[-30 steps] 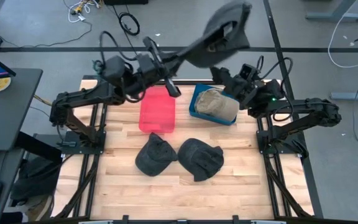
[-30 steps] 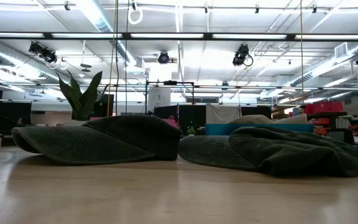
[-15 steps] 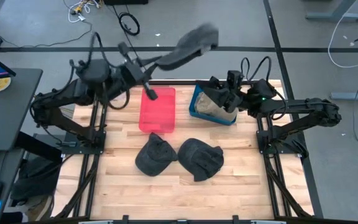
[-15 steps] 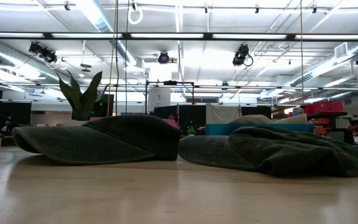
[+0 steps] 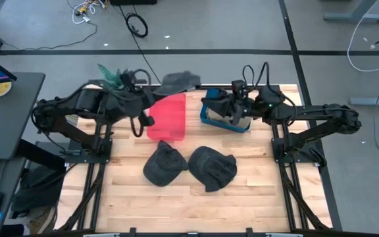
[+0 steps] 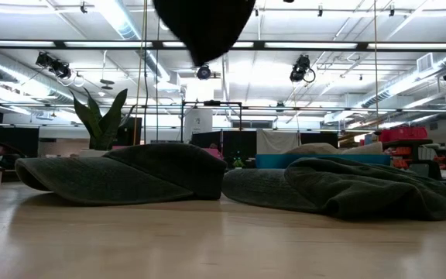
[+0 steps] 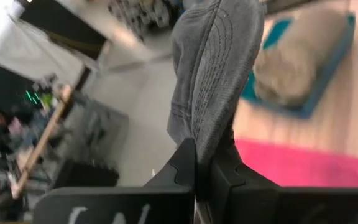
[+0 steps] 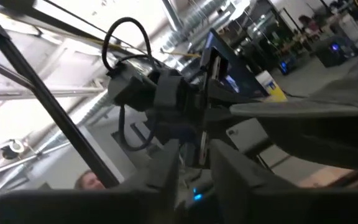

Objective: Pick & Place hat
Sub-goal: Put the left black cap into the blue bin

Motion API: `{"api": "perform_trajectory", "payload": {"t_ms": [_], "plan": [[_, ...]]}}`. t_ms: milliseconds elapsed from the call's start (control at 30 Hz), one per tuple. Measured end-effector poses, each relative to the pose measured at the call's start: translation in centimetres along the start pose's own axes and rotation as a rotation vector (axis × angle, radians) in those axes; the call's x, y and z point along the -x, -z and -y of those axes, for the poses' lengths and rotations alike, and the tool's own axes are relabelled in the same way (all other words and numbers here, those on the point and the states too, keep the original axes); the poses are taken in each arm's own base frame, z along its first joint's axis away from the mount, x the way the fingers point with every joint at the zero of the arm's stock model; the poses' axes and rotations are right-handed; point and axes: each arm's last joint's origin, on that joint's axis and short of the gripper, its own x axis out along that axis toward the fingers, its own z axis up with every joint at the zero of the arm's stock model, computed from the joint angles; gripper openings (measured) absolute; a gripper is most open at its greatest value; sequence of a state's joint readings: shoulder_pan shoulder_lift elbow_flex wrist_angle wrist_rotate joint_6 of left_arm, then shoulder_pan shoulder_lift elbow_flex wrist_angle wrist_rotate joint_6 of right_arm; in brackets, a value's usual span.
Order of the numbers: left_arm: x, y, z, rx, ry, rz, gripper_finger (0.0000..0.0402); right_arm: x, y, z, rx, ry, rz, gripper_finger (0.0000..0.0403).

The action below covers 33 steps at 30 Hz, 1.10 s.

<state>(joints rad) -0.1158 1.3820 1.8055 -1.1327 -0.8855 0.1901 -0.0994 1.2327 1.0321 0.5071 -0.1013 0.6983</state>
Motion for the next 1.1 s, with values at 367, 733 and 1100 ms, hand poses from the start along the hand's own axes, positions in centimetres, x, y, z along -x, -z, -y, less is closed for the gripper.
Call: {"api": "perform_trajectory", "payload": {"t_ms": [367, 733, 1100], "plan": [[-3.7, 1.5, 2.5, -0.153, 0.209, -0.272, 0.0012, 0.0, 0.2, 0.1, -0.003, -0.002, -0.033, 0.0021], [-11.3, 3.0, 4.3, -0.356, 0.366, -0.573, 0.0012, 0.0, 0.3, 0.1, -0.014, 0.001, -0.042, 0.0003], [-17.1, 3.9, 4.3, -0.425, 0.462, -0.605, 0.0012, 0.0, 0.4, 0.1, -0.014, -0.004, -0.047, 0.0002]]}}
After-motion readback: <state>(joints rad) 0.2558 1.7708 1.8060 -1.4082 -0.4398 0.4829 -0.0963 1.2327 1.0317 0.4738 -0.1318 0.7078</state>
